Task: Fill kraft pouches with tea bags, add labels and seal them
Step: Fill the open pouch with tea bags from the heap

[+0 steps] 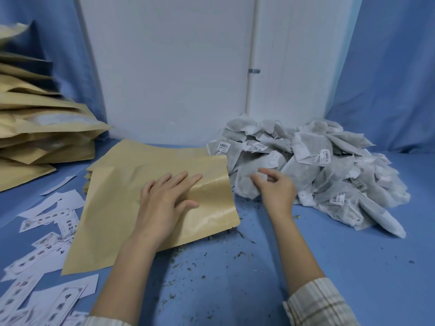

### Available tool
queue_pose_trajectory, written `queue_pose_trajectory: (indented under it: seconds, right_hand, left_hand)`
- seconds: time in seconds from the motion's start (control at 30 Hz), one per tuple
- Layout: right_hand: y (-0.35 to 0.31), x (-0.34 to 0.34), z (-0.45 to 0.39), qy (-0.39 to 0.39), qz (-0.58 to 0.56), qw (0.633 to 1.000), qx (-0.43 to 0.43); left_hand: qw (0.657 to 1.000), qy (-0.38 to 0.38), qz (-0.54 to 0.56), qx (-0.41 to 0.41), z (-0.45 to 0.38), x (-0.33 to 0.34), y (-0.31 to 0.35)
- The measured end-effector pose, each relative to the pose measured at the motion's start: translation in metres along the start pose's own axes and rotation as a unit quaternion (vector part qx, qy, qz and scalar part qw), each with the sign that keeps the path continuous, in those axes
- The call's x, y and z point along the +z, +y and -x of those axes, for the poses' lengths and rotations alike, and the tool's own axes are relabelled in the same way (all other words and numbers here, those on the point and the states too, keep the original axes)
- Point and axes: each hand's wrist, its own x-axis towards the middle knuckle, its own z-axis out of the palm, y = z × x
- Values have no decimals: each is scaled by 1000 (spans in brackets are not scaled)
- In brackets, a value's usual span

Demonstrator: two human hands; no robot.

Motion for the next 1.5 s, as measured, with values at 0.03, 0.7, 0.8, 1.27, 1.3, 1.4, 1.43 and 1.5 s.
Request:
queue_pose_trajectory:
  seconds: [0.03, 0.7, 0.8, 1.27, 1.3, 1.4, 1.43, 1.5]
  right_hand:
    - [-6, -8, 0, -22, -57, 998, 11]
    - [-20, -7, 24, -371, 26, 928, 6]
    - [-3, -18, 0, -93, 79, 987, -106]
    - [19, -17, -27, -40, 373, 922, -91]
    - [16, -18, -28, -43, 325, 941, -77]
    - [8, -19, -27, -25, 223, 972, -67]
    - [5, -19, -24, -11, 194, 978, -68]
    - [-2, -19, -18, -5, 116, 991, -69]
  left_hand:
    - [1000, 1, 3, -2, 0, -1, 0]
    - [990, -35, 85, 109, 1, 3, 20]
    - [996, -3, 42, 81, 1, 3, 17]
    - [999, 24, 31, 21, 2, -4, 5]
    - [999, 27, 32, 19, 2, -4, 4]
    - [999, 33, 34, 9, 2, -6, 3]
    - [999, 33, 36, 7, 2, -7, 3]
    - [999, 33, 39, 3, 2, -8, 3]
